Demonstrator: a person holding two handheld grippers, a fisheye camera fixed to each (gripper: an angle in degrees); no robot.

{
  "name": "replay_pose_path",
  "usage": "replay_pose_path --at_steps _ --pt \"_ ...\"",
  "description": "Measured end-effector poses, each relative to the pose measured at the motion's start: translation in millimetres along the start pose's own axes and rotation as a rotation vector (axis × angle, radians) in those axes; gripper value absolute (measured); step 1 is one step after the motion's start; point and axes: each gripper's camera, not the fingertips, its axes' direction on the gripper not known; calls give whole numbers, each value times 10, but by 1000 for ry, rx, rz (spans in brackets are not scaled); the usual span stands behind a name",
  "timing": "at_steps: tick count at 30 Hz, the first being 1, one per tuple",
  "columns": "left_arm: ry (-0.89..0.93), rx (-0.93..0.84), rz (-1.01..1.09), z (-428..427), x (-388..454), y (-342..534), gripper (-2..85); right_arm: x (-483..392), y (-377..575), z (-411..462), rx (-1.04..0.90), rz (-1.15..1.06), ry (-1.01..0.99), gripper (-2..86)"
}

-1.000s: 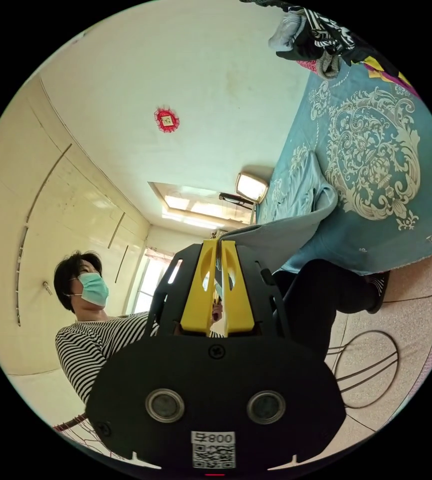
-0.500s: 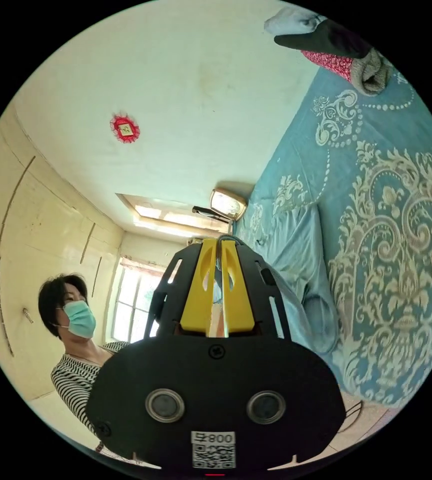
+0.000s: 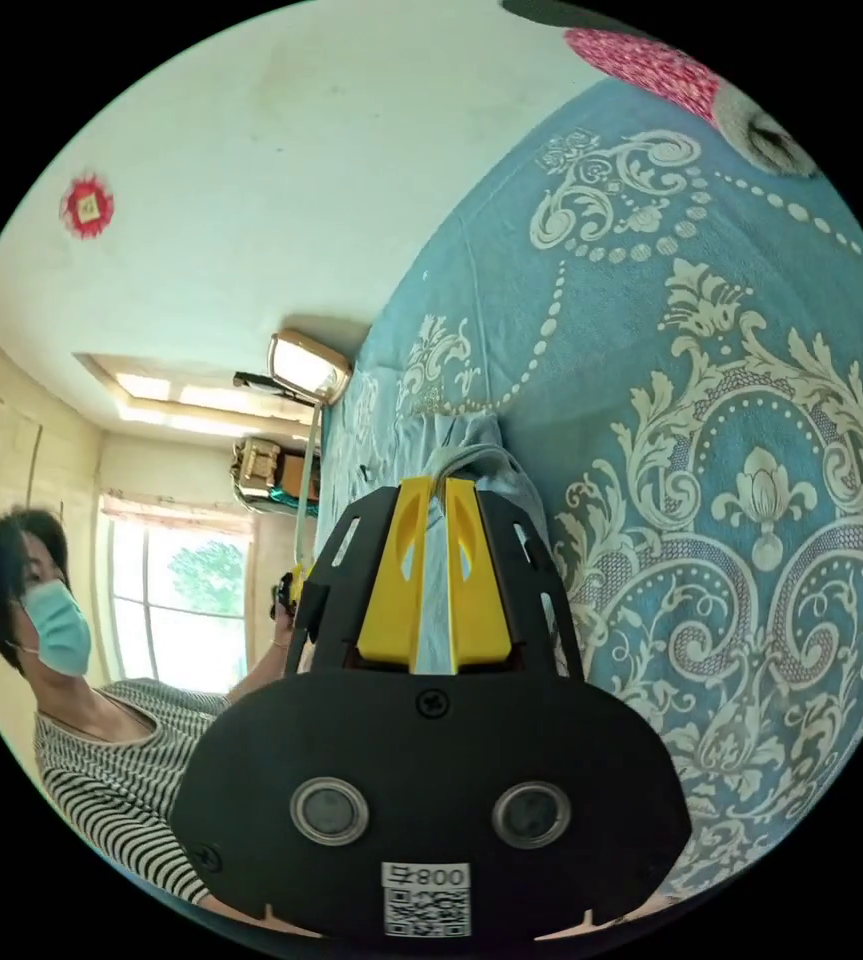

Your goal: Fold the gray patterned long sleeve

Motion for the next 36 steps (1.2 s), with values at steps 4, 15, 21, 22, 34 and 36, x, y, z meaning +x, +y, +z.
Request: replay_pose_path --at_steps 4,15,21,22,34,36 --pt "-84 -150 121 533 313 -286 102 -521 -104 383 -85 -156 170 50" --pt "-308 -429 334 1854 760 -1025 77 -1041 -630 1021 -116 -248 192 10" --pt "-450 -524 366 2368 864 -1420 17 -1499 -1002 2422 -499 -433 314 2" --pt "-452 -524 360 2390 876 -1464 14 -1538 -1033 2515 -520 -448 321 2" --pt "-616 -372 442 2761 1222 -2637 4 -2221 -1960 3081 -419 -563 479 0" --pt "-644 -319 445 2747 1299 -2880 5 -2335 -2239 3097 -379 -564 520 0"
